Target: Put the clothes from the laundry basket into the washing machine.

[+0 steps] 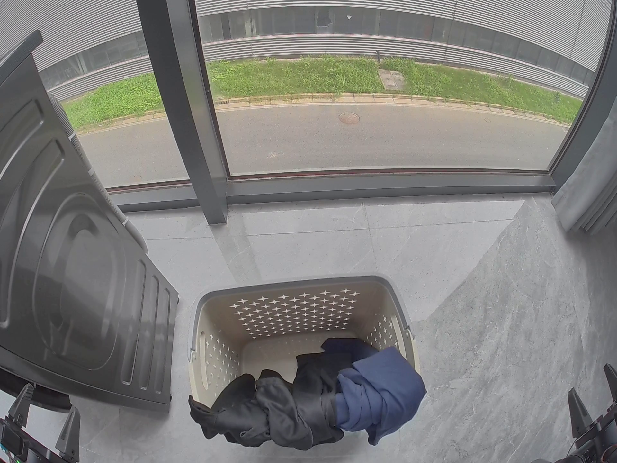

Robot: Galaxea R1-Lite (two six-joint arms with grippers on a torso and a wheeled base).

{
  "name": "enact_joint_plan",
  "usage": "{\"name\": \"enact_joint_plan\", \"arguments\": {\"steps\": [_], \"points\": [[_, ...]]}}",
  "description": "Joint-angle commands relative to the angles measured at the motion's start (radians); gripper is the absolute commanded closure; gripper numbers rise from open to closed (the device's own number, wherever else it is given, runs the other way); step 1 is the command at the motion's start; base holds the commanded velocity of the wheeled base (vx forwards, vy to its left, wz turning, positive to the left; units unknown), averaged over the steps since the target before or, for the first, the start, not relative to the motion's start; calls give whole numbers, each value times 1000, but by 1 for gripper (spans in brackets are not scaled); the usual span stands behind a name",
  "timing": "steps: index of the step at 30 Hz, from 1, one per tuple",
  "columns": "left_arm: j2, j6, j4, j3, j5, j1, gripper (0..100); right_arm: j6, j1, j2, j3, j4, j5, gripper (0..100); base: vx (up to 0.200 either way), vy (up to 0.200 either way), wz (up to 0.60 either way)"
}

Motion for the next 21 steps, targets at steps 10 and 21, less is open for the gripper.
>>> {"name": "enact_joint_plan", "arguments": {"steps": [10,21], "points": [[-15,0,0,18,1,0,0,1,1,-14,16,0,1,0,-200,0,0],[-15,0,0,18,1,0,0,3,1,-14,16,0,-1,0,-200,0,0]]}}
